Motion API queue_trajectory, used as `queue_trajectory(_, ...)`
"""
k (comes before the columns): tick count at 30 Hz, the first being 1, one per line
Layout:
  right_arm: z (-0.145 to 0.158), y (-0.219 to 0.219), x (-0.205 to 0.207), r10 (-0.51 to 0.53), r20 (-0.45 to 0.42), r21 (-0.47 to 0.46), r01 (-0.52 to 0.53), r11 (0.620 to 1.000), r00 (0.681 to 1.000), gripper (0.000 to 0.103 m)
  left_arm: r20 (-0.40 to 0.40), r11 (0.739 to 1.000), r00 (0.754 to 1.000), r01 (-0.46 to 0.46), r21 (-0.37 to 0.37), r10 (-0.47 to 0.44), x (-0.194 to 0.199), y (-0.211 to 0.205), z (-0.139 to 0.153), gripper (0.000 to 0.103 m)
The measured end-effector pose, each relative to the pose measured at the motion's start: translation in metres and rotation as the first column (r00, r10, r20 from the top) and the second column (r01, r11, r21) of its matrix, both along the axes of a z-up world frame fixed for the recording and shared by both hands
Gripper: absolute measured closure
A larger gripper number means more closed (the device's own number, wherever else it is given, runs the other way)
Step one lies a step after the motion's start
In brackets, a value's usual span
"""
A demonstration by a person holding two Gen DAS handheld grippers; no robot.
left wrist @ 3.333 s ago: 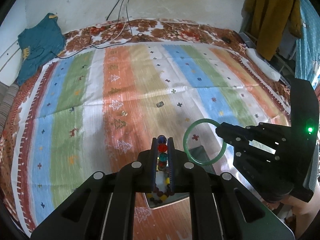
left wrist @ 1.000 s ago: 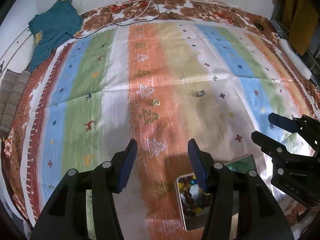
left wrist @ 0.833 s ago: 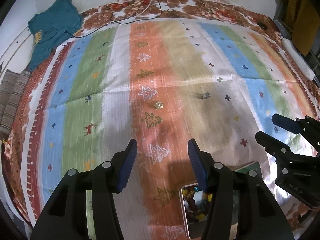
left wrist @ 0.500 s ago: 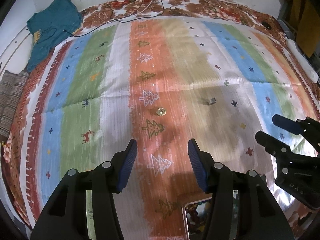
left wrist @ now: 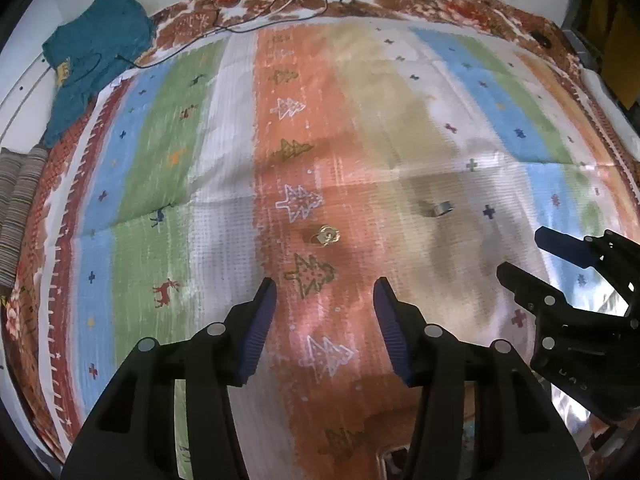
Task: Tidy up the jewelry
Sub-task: 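Move both open grippers back to the gold charm and silver ring, then grasp the gold charm with the left gripper while the right grasps the silver ring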
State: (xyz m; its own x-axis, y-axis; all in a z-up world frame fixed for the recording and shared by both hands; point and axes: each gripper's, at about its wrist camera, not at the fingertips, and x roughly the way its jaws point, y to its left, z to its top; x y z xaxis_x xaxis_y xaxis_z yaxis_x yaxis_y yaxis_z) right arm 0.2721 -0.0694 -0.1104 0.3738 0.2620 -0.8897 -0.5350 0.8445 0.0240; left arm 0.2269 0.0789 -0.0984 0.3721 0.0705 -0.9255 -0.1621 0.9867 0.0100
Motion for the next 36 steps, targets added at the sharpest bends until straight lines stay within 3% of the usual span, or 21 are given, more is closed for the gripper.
queue_trajectory(17, -0.022, 0.015, 0.029, -0.002, -0.039, -0.012, 0.001, 1.0, 0.999, 0.051, -0.073, 1.0, 0.997, 0.015, 0.019, -0.013, 0.025, 0.009, -0.032, 0.059)
queue_trajectory(36, -0.044, 0.03, 0.054, -0.002, -0.069, -0.035, -0.001, 0.999, 0.998, 0.052, -0.106, 1.0, 0.994, 0.008, -0.026, -0.011, 0.05, 0.019, -0.054, 0.062)
